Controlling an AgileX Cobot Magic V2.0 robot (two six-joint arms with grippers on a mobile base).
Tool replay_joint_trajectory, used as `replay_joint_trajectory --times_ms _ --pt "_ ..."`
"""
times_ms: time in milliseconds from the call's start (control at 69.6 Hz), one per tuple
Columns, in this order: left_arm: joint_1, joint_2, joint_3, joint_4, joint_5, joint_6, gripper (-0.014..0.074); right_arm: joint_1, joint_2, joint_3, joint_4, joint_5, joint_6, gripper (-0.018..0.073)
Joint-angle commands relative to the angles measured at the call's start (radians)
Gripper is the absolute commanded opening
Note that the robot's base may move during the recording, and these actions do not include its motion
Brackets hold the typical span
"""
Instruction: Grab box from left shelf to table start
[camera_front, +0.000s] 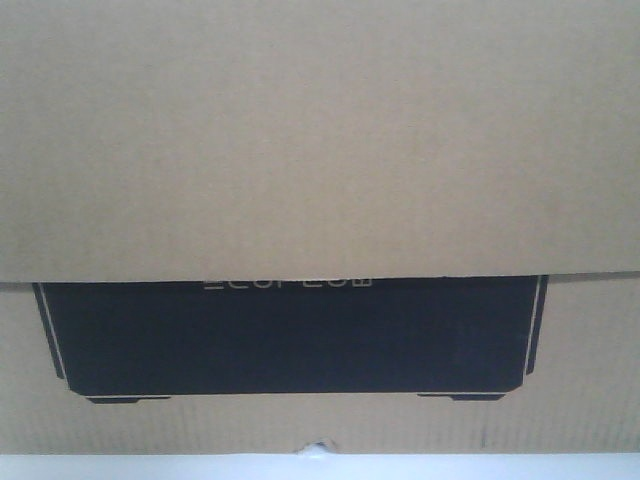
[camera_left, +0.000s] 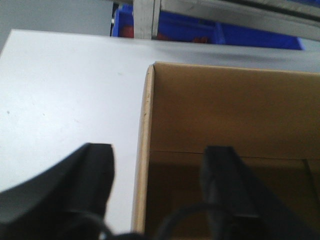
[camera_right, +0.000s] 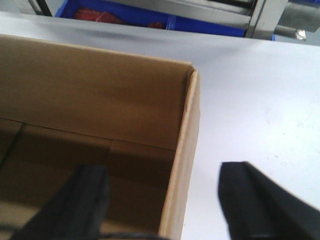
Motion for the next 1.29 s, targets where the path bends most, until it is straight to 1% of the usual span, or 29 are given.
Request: replay_joint_trajectory --times_ms 0,86,101,201,230,474,690,805,920,1020,1279 --pt "-0.004 -0.101 0.034 0.022 -0.069 0.018 0.0136 -0.001 -0.083 0.0 -0.004 -0.042 0.001 0.0361" --pt "-0.004 -0.179 0.115 0.047 -0.092 0.018 0.0038 -0.001 -0.141 0.057 -0.004 -0.052 0.001 0.0221" --pt "-0.004 -0.2 0.137 0.053 -0.099 0.018 0.0015 -0.001 -0.157 0.075 -0.007 -0.058 0.0 0.0188" --pt "-0.004 -0.308 0.256 0.09 -0.155 0.018 -0.0093 -0.001 -0.232 0.191 -0.025 -0.127 0.0 0.0045" --pt "-0.004 -0.336 0.289 0.097 -0.172 0.018 -0.0109 -0.001 -0.257 0.227 -0.027 -0.151 0.0 0.0052" --pt "-0.004 -0.574 0.547 0.133 -0.311 0.018 -0.0103 -0.001 -0.516 0.564 -0.034 -0.381 0.0 0.0057" --pt "-0.004 -0.792 0.751 0.134 -0.435 0.018 -0.0102 -0.001 -0.754 0.782 -0.035 -0.455 0.0 0.0057" --pt "-0.004 -0.905 0.853 0.132 -0.468 0.018 -0.0102 -0.001 -0.875 0.872 -0.035 -0.468 0.0 0.0057" --pt "-0.004 -1.005 0.935 0.13 -0.483 0.018 -0.0102 -0.001 -0.979 0.928 -0.035 -0.469 0.0 0.0057" --pt "-0.004 -1.068 0.974 0.13 -0.485 0.018 -0.0102 -0.001 -1.028 0.956 -0.035 -0.467 0.0 0.0057" --pt "-0.004 -1.089 0.997 0.119 -0.482 0.018 -0.0102 -0.001 -1.035 0.962 -0.035 -0.464 0.0 0.0057"
